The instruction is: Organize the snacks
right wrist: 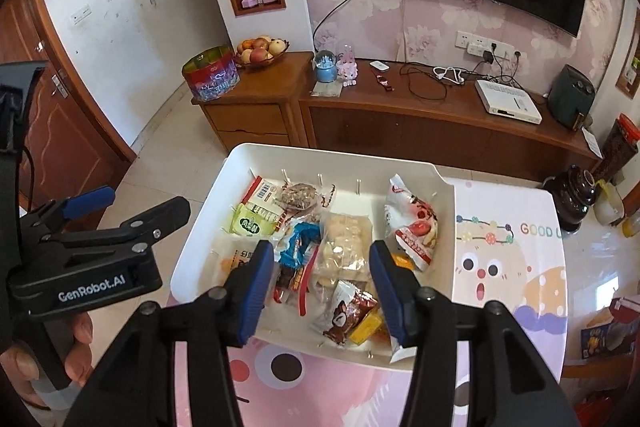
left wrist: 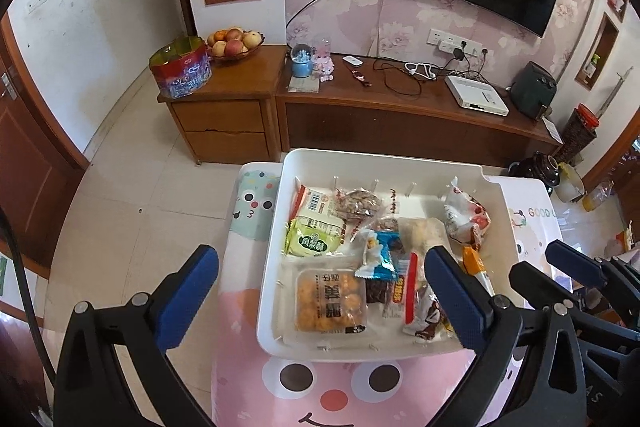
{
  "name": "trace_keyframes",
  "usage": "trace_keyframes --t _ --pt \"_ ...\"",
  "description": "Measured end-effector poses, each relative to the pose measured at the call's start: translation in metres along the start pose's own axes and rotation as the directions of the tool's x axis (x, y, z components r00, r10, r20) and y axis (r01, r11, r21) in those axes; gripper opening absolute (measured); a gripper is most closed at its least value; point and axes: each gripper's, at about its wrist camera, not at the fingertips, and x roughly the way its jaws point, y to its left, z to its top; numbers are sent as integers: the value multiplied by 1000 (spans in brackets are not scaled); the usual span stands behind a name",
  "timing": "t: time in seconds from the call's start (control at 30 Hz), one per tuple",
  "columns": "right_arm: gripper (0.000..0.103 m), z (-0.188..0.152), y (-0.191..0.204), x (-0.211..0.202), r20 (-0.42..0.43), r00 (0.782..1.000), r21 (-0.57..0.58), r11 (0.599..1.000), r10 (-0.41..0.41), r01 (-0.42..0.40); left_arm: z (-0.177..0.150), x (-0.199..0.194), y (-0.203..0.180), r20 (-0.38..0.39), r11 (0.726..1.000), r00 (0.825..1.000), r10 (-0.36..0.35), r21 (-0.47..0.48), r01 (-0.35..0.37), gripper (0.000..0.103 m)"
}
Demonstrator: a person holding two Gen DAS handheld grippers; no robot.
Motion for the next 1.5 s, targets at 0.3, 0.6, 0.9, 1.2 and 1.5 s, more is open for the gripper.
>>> trace_keyframes --t 0.3,0.6,0.9,1.2,1.5 --pt "50 -50 -7 -31 -10 1000 90 996 -4 5 -51 -44 -13 31 997 999 -39 61 38 102" --pt "50 -142 -8 -81 -46 998 218 974 -44 53 -137 -94 -31 -9 986 996 -94 140 94 102" --pt "50 -195 3 -146 -40 995 295 950 -97 104 -179 -144 -38 -33 985 992 -118 125 121 102" --pt "50 -204 8 -183 6 988 232 962 -153 147 -194 -174 -44 -22 990 995 -100 100 102 102" --pt "50 -204 12 -193 28 991 172 978 -128 121 -200 -187 -45 3 998 1000 -23 62 22 102"
